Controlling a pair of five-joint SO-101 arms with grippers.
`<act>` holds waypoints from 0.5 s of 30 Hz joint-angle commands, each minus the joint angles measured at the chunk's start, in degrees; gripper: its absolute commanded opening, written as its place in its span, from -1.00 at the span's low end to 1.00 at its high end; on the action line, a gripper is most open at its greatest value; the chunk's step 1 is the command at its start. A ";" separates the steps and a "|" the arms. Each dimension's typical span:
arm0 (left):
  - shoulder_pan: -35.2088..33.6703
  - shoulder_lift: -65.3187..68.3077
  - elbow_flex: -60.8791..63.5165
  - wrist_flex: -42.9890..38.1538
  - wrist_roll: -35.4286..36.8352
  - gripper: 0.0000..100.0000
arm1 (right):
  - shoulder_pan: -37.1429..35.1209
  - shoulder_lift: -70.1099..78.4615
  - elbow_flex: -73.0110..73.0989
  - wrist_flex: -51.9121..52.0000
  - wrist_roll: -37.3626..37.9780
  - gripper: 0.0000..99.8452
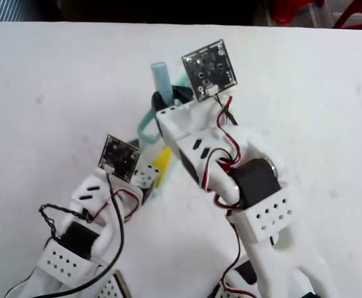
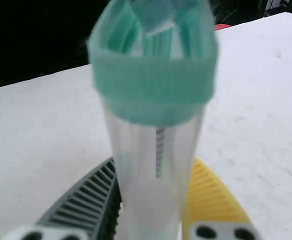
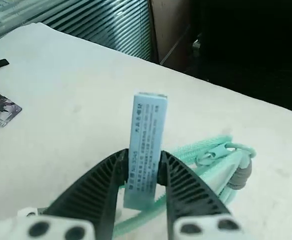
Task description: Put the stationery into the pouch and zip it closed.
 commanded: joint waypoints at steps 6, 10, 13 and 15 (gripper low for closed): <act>-0.13 -0.22 -1.85 -1.05 3.96 -0.59 | 1.54 -1.01 3.78 -5.93 -0.18 -0.97; -0.13 -0.22 -1.85 -0.70 6.95 -0.51 | -0.48 -1.01 6.86 -10.33 -0.09 -0.97; -0.40 -0.22 -1.85 -0.70 6.95 -0.52 | -0.22 -1.01 10.29 -12.97 0.00 -0.97; -0.57 -0.22 -1.85 -0.79 6.95 -0.52 | 0.13 -1.54 11.96 -13.14 0.53 -0.97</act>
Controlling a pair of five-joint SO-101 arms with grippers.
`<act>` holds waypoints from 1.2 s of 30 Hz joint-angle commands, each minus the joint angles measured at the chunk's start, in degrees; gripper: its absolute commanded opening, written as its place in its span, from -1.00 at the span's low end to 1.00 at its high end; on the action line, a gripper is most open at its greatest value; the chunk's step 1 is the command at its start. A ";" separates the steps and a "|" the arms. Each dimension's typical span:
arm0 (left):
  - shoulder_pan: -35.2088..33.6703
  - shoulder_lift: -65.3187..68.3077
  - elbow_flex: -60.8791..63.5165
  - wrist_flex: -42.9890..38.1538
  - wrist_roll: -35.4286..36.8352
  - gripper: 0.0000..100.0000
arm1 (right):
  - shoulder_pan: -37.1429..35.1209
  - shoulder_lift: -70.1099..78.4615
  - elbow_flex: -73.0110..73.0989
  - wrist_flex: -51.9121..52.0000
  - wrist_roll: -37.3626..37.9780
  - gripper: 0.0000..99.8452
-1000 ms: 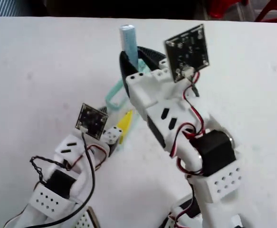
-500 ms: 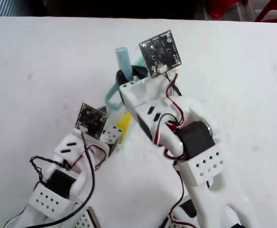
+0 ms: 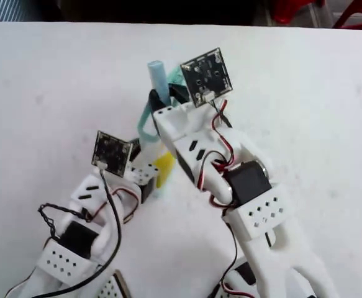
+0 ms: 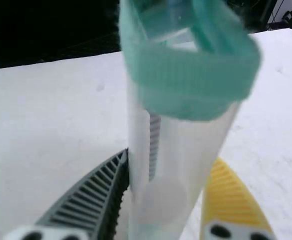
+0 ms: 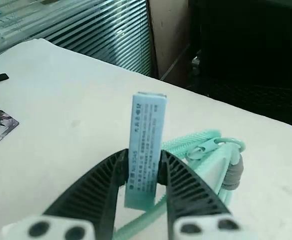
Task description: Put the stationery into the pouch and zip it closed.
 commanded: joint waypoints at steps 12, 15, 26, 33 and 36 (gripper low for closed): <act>-0.22 -0.40 -1.85 -1.05 0.62 -0.52 | 0.31 -6.29 2.02 8.31 3.60 -0.47; -0.22 -0.40 -1.76 -1.05 0.62 -0.52 | 0.31 -8.31 2.02 8.31 3.60 -0.54; -0.22 -0.40 -1.58 -1.05 0.62 -0.52 | 0.31 -9.01 2.02 8.40 5.36 -0.95; -0.22 -0.40 -1.67 -1.05 0.62 -0.52 | -2.86 -12.09 1.93 12.88 12.31 -0.97; -0.22 -0.40 -1.67 -1.05 0.62 -0.52 | -3.82 -13.85 0.18 16.22 15.03 -0.96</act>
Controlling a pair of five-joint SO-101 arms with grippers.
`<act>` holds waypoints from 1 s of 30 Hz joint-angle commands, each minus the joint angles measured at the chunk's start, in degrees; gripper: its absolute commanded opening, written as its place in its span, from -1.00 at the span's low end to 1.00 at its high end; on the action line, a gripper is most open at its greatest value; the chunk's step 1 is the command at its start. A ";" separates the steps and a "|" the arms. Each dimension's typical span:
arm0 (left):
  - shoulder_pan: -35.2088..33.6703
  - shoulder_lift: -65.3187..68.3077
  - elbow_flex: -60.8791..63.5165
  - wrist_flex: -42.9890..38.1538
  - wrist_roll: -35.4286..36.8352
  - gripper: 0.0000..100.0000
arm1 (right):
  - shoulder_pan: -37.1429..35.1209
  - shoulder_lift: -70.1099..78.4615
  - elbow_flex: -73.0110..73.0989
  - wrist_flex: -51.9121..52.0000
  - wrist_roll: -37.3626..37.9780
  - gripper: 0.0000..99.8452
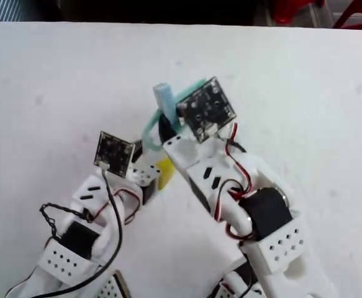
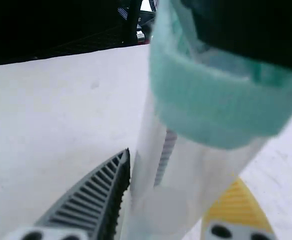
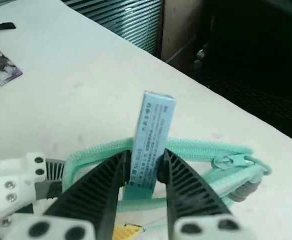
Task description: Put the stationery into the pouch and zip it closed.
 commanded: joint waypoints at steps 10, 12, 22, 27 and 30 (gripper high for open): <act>-0.57 -0.57 -1.58 -1.05 0.53 -0.52 | -1.63 3.47 -6.68 5.67 3.87 -0.96; -0.57 -0.57 -1.58 -1.05 0.53 -0.52 | -1.54 5.14 -6.68 5.67 3.69 -0.96; -0.57 -0.57 -1.49 -1.05 0.53 -0.52 | 0.22 5.76 -6.77 5.58 3.78 -0.97; -0.57 -0.57 -1.49 -1.05 0.53 -0.52 | 2.77 5.67 -6.77 5.58 3.52 -0.97; -0.57 -0.57 -1.49 -1.05 0.53 -0.52 | 3.47 5.58 -6.86 5.58 3.52 -0.97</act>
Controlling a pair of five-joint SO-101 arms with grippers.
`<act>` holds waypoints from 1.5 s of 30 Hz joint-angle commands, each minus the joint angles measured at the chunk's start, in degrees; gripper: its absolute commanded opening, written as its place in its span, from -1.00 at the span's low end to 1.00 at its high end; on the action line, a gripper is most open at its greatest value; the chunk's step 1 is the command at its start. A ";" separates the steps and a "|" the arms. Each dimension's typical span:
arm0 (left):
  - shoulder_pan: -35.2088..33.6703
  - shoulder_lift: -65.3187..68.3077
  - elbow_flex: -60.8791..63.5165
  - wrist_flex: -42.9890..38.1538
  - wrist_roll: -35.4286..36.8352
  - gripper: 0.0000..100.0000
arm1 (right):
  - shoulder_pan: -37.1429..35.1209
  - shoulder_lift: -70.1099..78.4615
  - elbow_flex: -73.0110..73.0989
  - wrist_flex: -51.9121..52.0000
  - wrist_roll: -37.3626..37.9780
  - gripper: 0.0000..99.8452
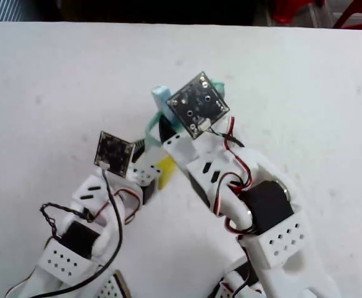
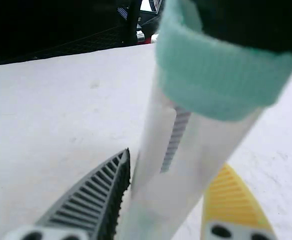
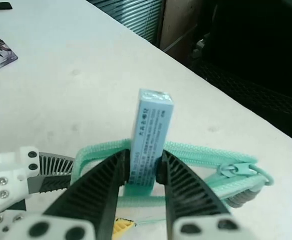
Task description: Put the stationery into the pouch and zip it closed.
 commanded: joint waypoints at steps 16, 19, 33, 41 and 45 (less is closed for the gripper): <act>-0.48 -0.66 -1.58 -1.05 0.53 -0.52 | 1.89 1.01 -5.10 2.59 0.44 -0.96; -0.48 -0.66 -1.58 -1.05 0.53 -0.52 | 1.89 1.01 -5.10 2.59 0.35 -0.96; -0.48 -0.66 -1.49 -1.05 0.53 -0.52 | 1.89 1.01 -5.01 2.68 0.35 -0.96; -0.48 -0.66 -1.49 -1.05 0.53 -0.52 | 1.89 1.01 -5.01 2.68 0.35 -0.96; -0.48 -0.66 -1.49 -1.05 0.53 -0.52 | 1.89 1.01 -5.01 2.68 0.35 -0.96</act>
